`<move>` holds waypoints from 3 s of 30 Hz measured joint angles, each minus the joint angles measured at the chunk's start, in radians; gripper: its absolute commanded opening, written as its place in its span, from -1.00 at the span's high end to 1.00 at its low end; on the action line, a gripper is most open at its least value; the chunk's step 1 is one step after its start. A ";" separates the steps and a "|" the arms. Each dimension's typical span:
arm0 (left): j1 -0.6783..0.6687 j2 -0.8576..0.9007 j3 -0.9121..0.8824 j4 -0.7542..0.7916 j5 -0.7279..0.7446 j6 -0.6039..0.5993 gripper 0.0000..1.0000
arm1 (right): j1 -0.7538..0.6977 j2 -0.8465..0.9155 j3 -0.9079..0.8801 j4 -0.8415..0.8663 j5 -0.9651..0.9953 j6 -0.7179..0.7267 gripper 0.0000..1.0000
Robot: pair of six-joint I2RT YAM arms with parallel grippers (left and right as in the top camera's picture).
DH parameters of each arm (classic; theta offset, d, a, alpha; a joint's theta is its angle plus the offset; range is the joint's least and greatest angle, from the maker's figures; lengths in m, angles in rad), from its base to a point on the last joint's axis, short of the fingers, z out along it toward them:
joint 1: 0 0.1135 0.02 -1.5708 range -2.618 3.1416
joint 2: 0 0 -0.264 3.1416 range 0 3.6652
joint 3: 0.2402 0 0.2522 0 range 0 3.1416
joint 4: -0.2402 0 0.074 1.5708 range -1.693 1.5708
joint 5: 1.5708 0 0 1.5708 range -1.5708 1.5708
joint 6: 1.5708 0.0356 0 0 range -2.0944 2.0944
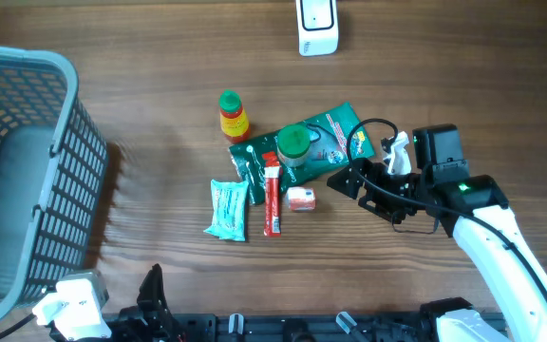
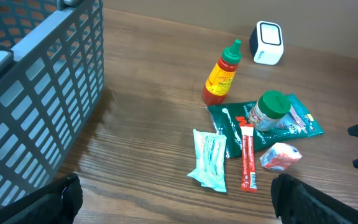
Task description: Scan the item barcode
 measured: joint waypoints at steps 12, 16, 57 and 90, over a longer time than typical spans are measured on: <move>0.000 0.000 0.000 0.000 0.000 0.000 -1.00 | 0.196 0.000 0.000 0.058 0.142 -0.038 -0.99; 0.000 0.000 0.000 0.000 0.000 0.000 -1.00 | 0.319 0.000 0.000 0.066 0.303 0.061 -0.99; 0.000 0.000 0.000 0.000 0.000 0.000 -1.00 | 0.407 0.323 -0.001 0.425 0.508 -0.643 0.92; 0.000 -0.001 0.000 0.000 0.000 0.000 -1.00 | 0.277 -0.040 0.004 0.057 0.094 0.992 0.91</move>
